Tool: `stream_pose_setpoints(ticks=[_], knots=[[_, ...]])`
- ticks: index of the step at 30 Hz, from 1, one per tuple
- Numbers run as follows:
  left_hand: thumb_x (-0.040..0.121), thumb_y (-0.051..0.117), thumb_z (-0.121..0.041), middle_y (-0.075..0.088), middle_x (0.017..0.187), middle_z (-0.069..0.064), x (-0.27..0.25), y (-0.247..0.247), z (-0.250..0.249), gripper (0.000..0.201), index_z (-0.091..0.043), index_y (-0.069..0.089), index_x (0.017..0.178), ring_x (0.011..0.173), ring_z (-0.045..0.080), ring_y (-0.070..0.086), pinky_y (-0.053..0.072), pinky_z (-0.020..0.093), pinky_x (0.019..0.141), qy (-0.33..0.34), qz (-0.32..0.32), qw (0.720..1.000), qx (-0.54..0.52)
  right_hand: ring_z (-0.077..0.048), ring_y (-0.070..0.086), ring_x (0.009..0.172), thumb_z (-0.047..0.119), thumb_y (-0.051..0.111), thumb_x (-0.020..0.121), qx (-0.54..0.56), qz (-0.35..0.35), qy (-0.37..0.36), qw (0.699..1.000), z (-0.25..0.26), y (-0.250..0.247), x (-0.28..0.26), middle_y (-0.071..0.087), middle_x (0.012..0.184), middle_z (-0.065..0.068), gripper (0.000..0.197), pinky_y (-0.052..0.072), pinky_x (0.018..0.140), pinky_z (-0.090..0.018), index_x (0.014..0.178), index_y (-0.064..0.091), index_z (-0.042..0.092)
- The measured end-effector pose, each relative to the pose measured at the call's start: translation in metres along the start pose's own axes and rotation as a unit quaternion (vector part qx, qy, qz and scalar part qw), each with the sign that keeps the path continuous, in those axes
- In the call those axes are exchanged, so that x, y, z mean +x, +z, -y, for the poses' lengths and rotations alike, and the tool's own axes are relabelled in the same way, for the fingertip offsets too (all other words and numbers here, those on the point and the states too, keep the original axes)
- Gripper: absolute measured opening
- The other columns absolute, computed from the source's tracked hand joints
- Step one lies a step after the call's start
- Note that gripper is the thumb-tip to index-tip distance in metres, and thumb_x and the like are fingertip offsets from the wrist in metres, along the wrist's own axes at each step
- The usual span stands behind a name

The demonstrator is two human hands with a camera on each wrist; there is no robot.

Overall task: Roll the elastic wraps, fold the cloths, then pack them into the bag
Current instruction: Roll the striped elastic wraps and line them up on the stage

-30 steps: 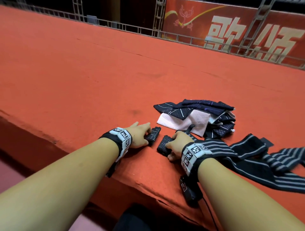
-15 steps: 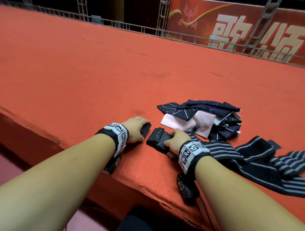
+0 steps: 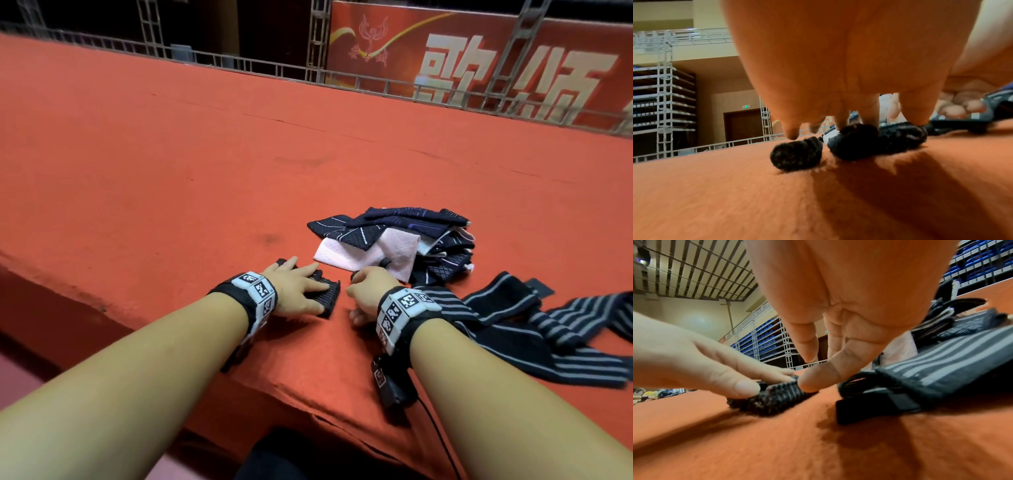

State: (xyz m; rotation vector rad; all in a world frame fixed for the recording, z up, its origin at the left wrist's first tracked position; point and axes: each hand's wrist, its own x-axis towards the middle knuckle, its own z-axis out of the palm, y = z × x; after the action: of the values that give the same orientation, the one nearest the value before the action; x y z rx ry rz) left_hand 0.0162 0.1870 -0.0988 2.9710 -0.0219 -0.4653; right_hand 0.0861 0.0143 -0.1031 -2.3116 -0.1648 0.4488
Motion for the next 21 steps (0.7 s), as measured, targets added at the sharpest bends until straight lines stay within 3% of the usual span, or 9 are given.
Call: stream_pose_setpoints(ticks=[2,3,5,7,11,13,15,18,21], knots=[[0.1,0.038,-0.061,-0.001,0.17,-0.011,0.002,0.004,-0.001,0.056,-0.053,0.024,0.154,0.156,0.029,-0.004,0.005,0.052,0.125,-0.017,0.003,1.0,0.02,-0.039,0.074,0.067,0.013,0.056,0.087,0.0,-0.005,-0.007,1.0,-0.006,-0.012,-0.007,0.073,0.072,-0.019,0.004,0.061,0.07,-0.056,0.087,0.06,0.012],[0.102,0.036,-0.059,0.001,0.17,-0.01,0.003,0.003,0.0,0.054,-0.051,0.026,0.154,0.156,0.029,-0.001,0.008,0.052,0.125,-0.024,0.001,0.999,0.024,-0.04,0.074,0.067,0.013,0.055,0.09,0.006,-0.009,0.001,1.0,-0.008,-0.02,-0.011,0.072,0.074,-0.019,0.008,0.061,0.069,-0.057,0.083,0.057,0.016],[0.103,0.036,-0.056,0.003,0.17,-0.006,0.003,-0.001,-0.001,0.053,-0.048,0.028,0.155,0.156,0.031,0.003,0.012,0.051,0.124,-0.037,0.005,0.999,0.034,-0.039,0.074,0.065,0.012,0.056,0.09,0.016,-0.023,0.004,1.0,-0.016,-0.036,-0.021,0.072,0.076,-0.019,0.01,0.061,0.065,-0.057,0.085,0.055,0.02],[0.102,0.039,-0.058,0.004,0.17,-0.004,0.004,-0.008,-0.006,0.055,-0.045,0.031,0.155,0.155,0.034,0.006,0.012,0.049,0.125,-0.05,0.014,0.998,0.032,-0.038,0.073,0.062,0.01,0.058,0.087,0.018,-0.037,0.006,0.999,-0.026,-0.055,-0.027,0.073,0.073,-0.021,0.007,0.061,0.061,-0.057,0.09,0.061,0.015],[0.1,0.047,-0.051,0.043,0.154,0.008,0.016,-0.028,-0.031,0.054,-0.025,0.051,0.146,0.139,0.031,0.043,0.034,0.041,0.115,-0.013,-0.067,0.998,-0.003,-0.036,0.073,0.06,0.012,0.058,0.084,0.007,-0.082,0.01,0.997,-0.052,-0.097,-0.042,0.072,0.071,-0.02,0.008,0.062,0.057,-0.049,0.086,0.066,0.011],[0.094,0.047,-0.056,0.061,0.132,0.007,0.024,-0.039,-0.06,0.054,-0.017,0.065,0.127,0.121,0.028,0.057,0.044,0.04,0.103,0.02,-0.116,0.992,-0.038,-0.036,0.071,0.059,0.012,0.06,0.083,0.001,-0.111,0.02,0.994,-0.072,-0.122,-0.049,0.07,0.069,-0.018,0.008,0.06,0.055,-0.045,0.084,0.068,0.011],[0.092,0.045,-0.057,0.069,0.111,0.005,0.033,-0.049,-0.098,0.049,-0.018,0.07,0.106,0.104,0.028,0.063,0.05,0.039,0.092,0.054,-0.143,0.987,-0.05,-0.036,0.069,0.062,0.013,0.061,0.08,-0.028,-0.133,0.032,0.99,-0.097,-0.148,-0.053,0.066,0.064,-0.014,0.013,0.061,0.063,-0.049,0.082,0.071,0.005],[0.097,0.052,-0.042,0.071,0.114,0.0,0.047,-0.052,-0.162,0.031,-0.024,0.072,0.114,0.107,0.024,0.064,0.047,0.028,0.09,0.097,-0.137,0.985,-0.05,-0.031,0.066,0.069,0.014,0.06,0.08,-0.059,-0.167,0.071,0.982,-0.143,-0.191,-0.063,0.063,0.063,-0.007,0.013,0.059,0.071,-0.042,0.074,0.07,0.008],[0.096,0.058,-0.038,0.068,0.126,-0.002,0.062,-0.043,-0.22,0.033,-0.027,0.068,0.125,0.116,0.02,0.062,0.046,0.027,0.1,0.141,-0.11,0.983,-0.043,-0.03,0.069,0.094,0.017,0.059,0.085,-0.066,-0.211,0.116,0.968,-0.19,-0.225,-0.074,0.07,0.088,-0.007,0.013,0.053,0.08,-0.032,0.085,0.072,0.014]])
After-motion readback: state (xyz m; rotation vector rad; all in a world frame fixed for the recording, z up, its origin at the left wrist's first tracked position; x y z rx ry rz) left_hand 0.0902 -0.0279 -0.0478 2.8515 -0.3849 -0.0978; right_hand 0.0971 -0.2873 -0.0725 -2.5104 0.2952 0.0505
